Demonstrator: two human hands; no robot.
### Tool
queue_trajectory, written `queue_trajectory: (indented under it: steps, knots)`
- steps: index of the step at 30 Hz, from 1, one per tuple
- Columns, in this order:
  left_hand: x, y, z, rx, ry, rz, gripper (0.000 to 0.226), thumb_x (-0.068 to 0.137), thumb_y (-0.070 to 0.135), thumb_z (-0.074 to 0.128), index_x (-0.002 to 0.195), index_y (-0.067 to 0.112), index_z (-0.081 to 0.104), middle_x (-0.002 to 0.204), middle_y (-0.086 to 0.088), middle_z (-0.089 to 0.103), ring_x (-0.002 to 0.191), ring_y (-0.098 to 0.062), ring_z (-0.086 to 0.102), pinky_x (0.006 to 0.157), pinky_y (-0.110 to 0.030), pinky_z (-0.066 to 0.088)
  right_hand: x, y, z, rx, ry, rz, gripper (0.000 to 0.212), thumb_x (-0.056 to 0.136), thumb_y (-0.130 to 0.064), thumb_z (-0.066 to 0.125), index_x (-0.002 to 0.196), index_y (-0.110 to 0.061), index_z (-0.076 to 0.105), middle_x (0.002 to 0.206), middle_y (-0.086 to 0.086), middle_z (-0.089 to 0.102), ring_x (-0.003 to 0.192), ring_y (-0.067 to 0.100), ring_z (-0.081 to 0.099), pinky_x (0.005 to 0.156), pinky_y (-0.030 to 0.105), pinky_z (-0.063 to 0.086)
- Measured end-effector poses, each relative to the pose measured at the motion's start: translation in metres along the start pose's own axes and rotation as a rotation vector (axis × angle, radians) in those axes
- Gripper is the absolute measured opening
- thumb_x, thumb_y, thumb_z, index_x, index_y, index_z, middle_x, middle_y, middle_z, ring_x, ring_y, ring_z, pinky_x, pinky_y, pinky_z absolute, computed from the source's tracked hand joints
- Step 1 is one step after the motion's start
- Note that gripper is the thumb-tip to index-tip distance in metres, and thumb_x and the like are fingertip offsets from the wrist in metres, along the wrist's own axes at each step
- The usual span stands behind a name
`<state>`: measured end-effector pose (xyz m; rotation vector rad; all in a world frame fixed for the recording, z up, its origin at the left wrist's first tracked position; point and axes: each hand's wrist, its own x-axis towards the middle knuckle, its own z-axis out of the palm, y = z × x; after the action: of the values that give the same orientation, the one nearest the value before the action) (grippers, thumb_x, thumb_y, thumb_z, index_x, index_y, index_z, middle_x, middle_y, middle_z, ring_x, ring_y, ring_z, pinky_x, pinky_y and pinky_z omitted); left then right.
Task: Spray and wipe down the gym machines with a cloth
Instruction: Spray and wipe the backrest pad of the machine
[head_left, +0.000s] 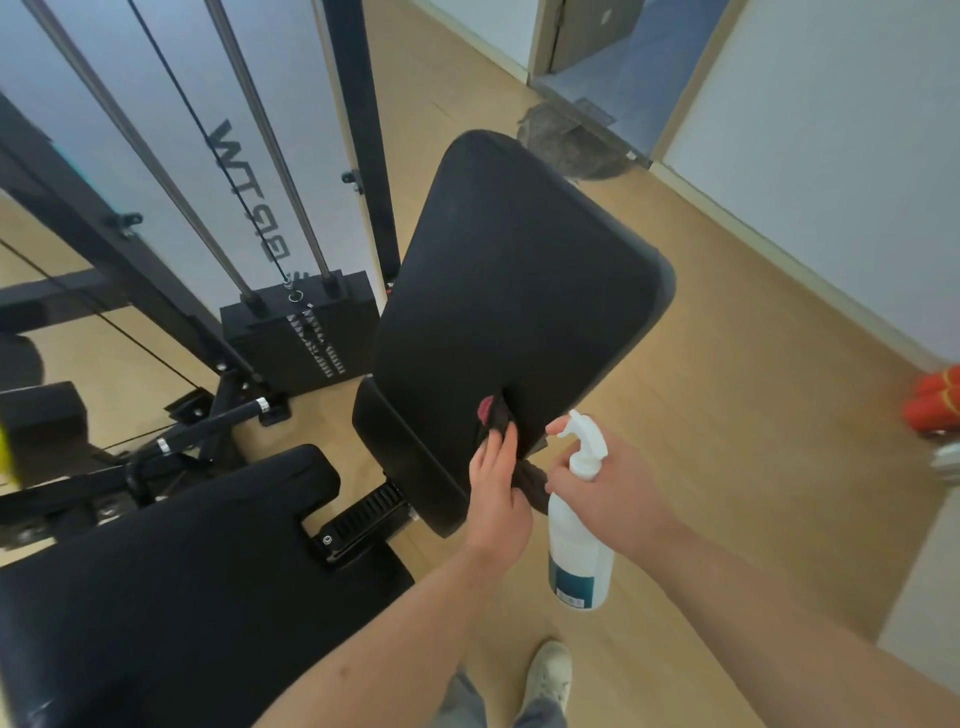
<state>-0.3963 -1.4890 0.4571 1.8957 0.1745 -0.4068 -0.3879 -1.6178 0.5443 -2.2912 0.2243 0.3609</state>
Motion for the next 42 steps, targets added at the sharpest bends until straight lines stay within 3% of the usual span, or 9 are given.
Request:
queue_trajectory:
  steps: [3,9,20,25,27,30,35,39,42]
  knots:
    - [0.01,0.006,-0.017,0.039,0.0,0.005,0.082,0.1,-0.007,0.041,0.163,0.035,0.011,0.163,0.015,0.014,0.15,-0.004,0.021,0.123,-0.026,0.019,0.008,-0.009,0.003,-0.024,0.017,-0.005,0.029,0.09,-0.024,0.065,0.111,-0.043,0.055,0.081,-0.008,0.066,0.079,0.018,0.065,0.071,0.027,0.059]
    - [0.067,0.033,-0.066,0.211,0.061,0.111,0.089,0.096,-0.012,0.049,0.164,0.026,0.008,0.171,0.009,0.006,0.155,-0.017,0.004,0.125,-0.035,0.017,0.033,-0.036,0.021,-0.041,0.03,-0.035,0.031,0.091,-0.026,0.065,0.111,-0.046,0.051,0.078,-0.004,0.068,0.078,0.017,0.067,0.072,0.03,0.06]
    - [0.169,0.081,-0.161,0.217,0.267,0.144,0.072,0.104,0.003,0.048,0.163,0.029,0.018,0.17,0.004,0.021,0.154,-0.025,0.016,0.125,-0.042,0.022,0.057,-0.058,0.041,0.028,0.028,0.036,0.032,0.091,-0.03,0.069,0.117,-0.04,0.052,0.089,-0.01,0.064,0.084,0.017,0.066,0.074,0.027,0.062]
    - [0.159,0.079,-0.139,0.129,0.317,0.132,0.066,0.105,0.011,0.049,0.161,0.035,0.025,0.169,0.008,0.02,0.153,-0.024,0.017,0.115,-0.054,0.042,0.05,-0.052,0.025,0.048,0.052,0.024,0.031,0.092,-0.029,0.068,0.115,-0.041,0.051,0.087,-0.01,0.064,0.084,0.017,0.066,0.073,0.023,0.06]
    - [0.145,0.079,-0.122,0.101,0.343,0.139,0.062,0.105,0.011,0.05,0.16,0.033,0.03,0.168,0.007,0.023,0.152,-0.02,0.02,0.122,-0.04,0.028,0.046,-0.048,0.015,0.053,0.061,0.021,0.03,0.092,-0.029,0.067,0.114,-0.041,0.051,0.086,-0.009,0.064,0.083,0.017,0.066,0.073,0.024,0.059]
    - [0.122,0.078,-0.099,0.095,0.339,0.116,0.06,0.106,0.012,0.051,0.159,0.032,0.033,0.167,0.005,0.026,0.152,-0.016,0.021,0.111,-0.021,0.015,0.039,-0.036,0.0,0.063,0.063,0.016,0.028,0.092,-0.027,0.065,0.107,-0.046,0.05,0.081,-0.006,0.066,0.082,0.019,0.066,0.075,0.032,0.06]
    - [0.085,0.082,-0.055,0.104,0.323,0.064,0.06,0.105,0.013,0.052,0.158,0.034,0.034,0.166,0.008,0.026,0.151,-0.016,0.022,0.115,-0.025,0.018,0.021,-0.012,-0.028,0.1,0.048,0.027,0.031,0.091,-0.024,0.06,0.104,-0.051,0.05,0.08,-0.002,0.067,0.082,0.015,0.066,0.077,0.037,0.059]
    - [0.052,0.081,-0.021,0.099,0.307,0.069,0.058,0.105,0.015,0.053,0.158,0.033,0.035,0.163,0.01,0.029,0.148,-0.013,0.027,0.112,-0.021,0.02,0.009,0.006,-0.05,0.093,0.038,0.008,0.03,0.091,-0.023,0.059,0.104,-0.048,0.05,0.084,0.004,0.069,0.085,0.023,0.065,0.073,0.034,0.056]
    - [0.028,0.073,0.006,0.105,0.312,0.052,0.058,0.104,0.015,0.057,0.156,0.032,0.039,0.157,0.01,0.037,0.143,-0.013,0.037,0.121,-0.031,0.029,0.002,0.018,-0.059,0.076,0.024,0.003,0.03,0.09,-0.026,0.06,0.104,-0.05,0.049,0.085,0.002,0.069,0.085,0.023,0.065,0.075,0.037,0.057]
